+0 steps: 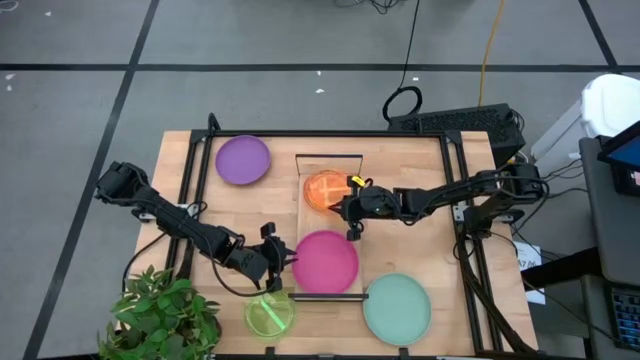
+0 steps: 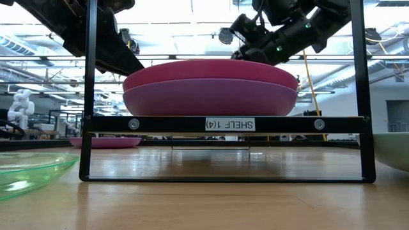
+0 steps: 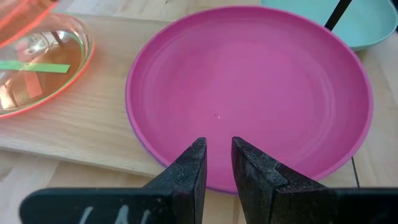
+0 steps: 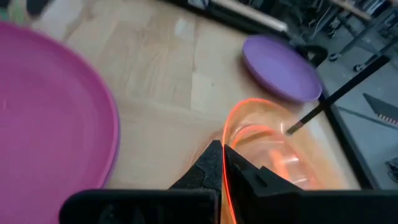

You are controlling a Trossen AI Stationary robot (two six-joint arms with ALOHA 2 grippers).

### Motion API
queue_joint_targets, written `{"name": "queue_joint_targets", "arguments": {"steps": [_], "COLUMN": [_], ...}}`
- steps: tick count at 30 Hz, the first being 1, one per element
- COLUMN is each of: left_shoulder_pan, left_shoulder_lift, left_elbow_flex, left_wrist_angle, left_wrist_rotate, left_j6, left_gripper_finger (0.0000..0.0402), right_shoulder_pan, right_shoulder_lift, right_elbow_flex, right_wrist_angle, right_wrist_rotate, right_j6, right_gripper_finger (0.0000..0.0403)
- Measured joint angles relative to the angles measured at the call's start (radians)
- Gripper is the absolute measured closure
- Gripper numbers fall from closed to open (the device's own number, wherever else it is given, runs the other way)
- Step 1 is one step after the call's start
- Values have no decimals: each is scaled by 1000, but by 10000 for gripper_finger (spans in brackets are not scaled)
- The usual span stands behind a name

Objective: Place and stack plates onto a shelf
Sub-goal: Stack the small orange plate on top of the small green plate on the shelf, then stack the large purple plate on top of the large pink plate on the shelf

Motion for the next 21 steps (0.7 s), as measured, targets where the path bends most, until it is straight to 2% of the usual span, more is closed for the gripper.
{"name": "queue_joint_targets", "arguments": {"steps": [9, 21], "left_shoulder_pan": [0, 0], "left_shoulder_lift": [0, 0], "left_elbow_flex": [0, 0], "left_wrist_angle": [8, 5], "left_wrist_rotate": [0, 0], "left_j6": [7, 10], "left_gripper_finger": [321, 321], "right_shoulder_pan": [-2, 3], "right_shoulder_lift": [27, 15], "right_elbow_flex": [-14, -14], "right_wrist_angle": [38, 34], "right_wrist_rotate": [1, 1], "right_j6": [23, 55], "right_gripper_finger": [393, 310]}}
